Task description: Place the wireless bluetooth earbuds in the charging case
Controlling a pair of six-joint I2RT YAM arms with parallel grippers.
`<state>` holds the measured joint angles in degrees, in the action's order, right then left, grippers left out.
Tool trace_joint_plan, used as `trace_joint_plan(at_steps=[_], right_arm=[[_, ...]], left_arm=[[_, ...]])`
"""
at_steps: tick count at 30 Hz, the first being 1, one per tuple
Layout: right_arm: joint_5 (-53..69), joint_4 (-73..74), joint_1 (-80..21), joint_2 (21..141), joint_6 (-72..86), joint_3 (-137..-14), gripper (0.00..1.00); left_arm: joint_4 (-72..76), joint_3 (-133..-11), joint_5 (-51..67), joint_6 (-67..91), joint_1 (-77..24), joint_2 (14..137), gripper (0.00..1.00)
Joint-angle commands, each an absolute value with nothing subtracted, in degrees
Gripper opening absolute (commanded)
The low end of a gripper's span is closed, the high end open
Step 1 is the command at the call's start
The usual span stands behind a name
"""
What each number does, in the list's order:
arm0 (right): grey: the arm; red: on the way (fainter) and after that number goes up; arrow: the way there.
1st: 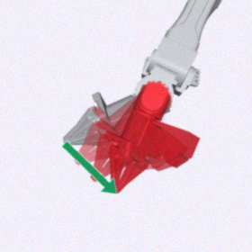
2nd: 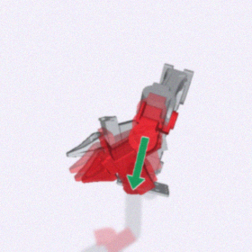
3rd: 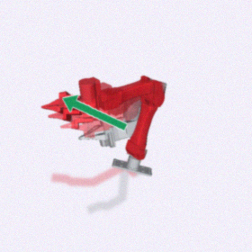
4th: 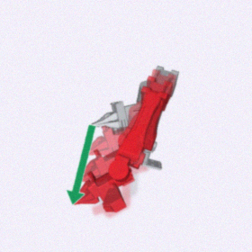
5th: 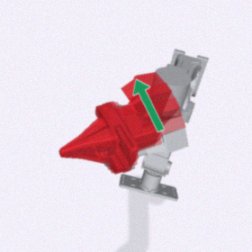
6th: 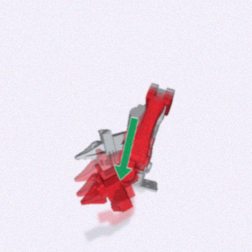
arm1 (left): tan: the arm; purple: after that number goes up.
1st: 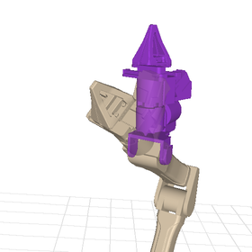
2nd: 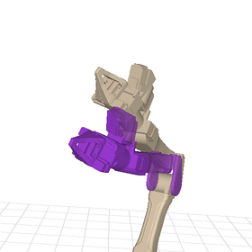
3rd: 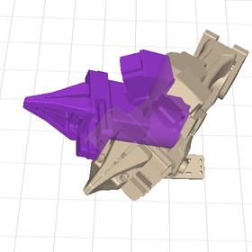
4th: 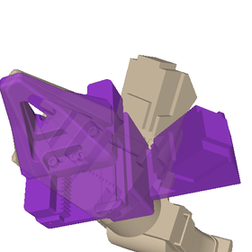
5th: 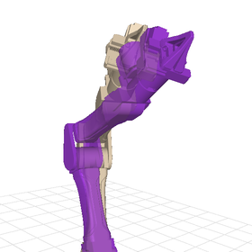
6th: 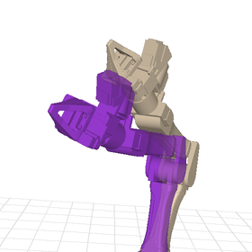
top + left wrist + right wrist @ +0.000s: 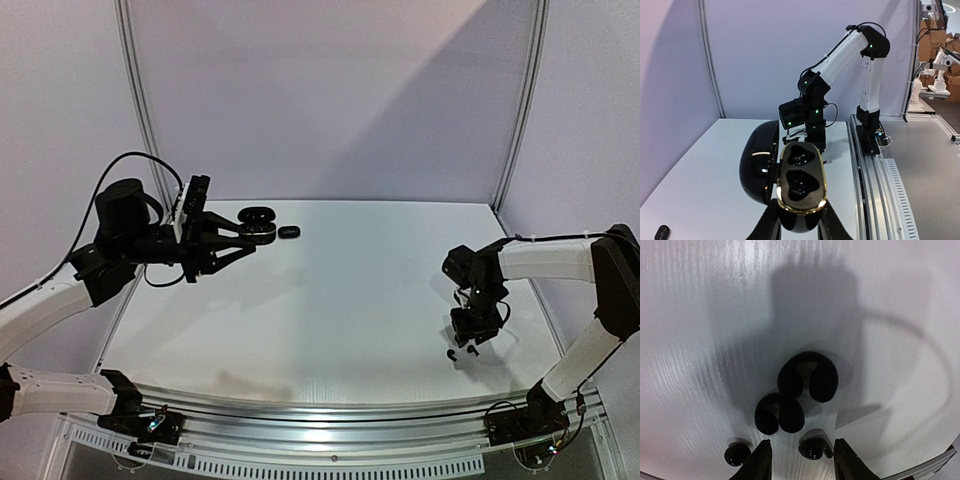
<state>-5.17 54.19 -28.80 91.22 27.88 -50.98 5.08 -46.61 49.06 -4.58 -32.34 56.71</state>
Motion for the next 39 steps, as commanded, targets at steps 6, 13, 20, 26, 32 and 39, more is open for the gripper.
trace_joint_plan(at_steps=[6, 13, 20, 26, 32, 39], right_arm=[[-3.21, 50.52, -28.62, 94.24, 25.78, -48.21, 0.34], [-1.9, 51.74, -28.61, 93.05, 27.69, -47.32, 0.32], [-3.29, 53.74, -28.74, 89.98, 30.58, -47.06, 0.32], [-3.39, 53.96, -28.71, 90.49, 31.07, -46.93, 0.26], [-3.77, 53.68, -28.65, 91.07, 30.98, -47.45, 0.2], [-3.31, 54.37, -28.69, 91.37, 30.71, -47.65, 0.07]], left_arm=[[3.97, -48.25, 49.85, -6.15, -31.73, 57.48, 0.0], [3.52, -48.34, 49.76, -6.67, -31.77, 57.48, 0.0], [3.49, -48.09, 49.78, -6.77, -31.73, 57.31, 0.0], [3.69, -47.9, 49.69, -6.94, -31.73, 57.16, 0.0], [3.61, -47.73, 49.5, -7.12, -31.73, 56.87, 0.0], [3.51, -47.72, 49.33, -7.38, -31.73, 56.78, 0.0]])
